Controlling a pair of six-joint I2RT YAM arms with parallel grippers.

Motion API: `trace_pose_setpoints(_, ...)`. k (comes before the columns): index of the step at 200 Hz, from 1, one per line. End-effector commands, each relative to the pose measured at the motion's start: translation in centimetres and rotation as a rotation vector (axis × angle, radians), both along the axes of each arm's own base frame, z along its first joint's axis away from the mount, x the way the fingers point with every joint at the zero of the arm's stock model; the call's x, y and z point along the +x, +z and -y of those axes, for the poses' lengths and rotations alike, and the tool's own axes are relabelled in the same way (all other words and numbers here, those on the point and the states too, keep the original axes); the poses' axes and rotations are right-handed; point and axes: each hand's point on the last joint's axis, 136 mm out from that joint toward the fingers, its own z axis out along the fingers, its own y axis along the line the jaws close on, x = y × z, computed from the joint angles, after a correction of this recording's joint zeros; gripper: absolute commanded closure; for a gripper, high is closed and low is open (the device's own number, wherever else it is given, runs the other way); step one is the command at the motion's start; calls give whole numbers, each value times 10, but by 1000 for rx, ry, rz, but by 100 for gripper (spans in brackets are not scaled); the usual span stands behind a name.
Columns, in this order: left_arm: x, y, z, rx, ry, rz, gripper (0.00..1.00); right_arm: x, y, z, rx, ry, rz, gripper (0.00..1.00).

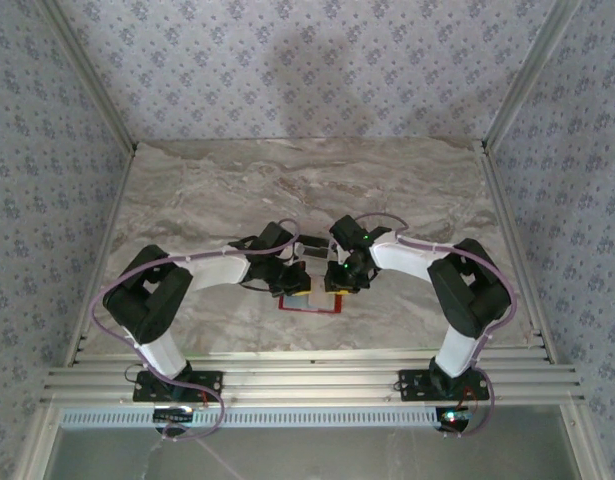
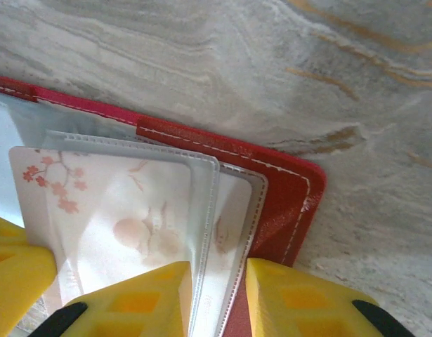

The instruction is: Take the credit cards out of the card holder

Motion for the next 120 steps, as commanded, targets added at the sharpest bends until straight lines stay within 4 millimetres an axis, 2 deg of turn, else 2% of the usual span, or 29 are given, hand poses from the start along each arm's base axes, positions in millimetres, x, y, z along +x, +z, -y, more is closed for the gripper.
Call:
trace_pose_setpoints(1,-3,1,-8,30,-12,10,97,0,10,5,-31,-4,13,69)
trace_pose_setpoints(36,-3,-4,-5,20,-13,-1,97,-1,8,2,-40,5,10,60)
trace_pose_setpoints(68,-2,-8,-2,9,-7,-9,97,2,7,-1,-68,9,36,57)
trace_pose_setpoints(120,-4,-14,0,8,-9,-22,97,-2,-7,10,-196,40,28,56)
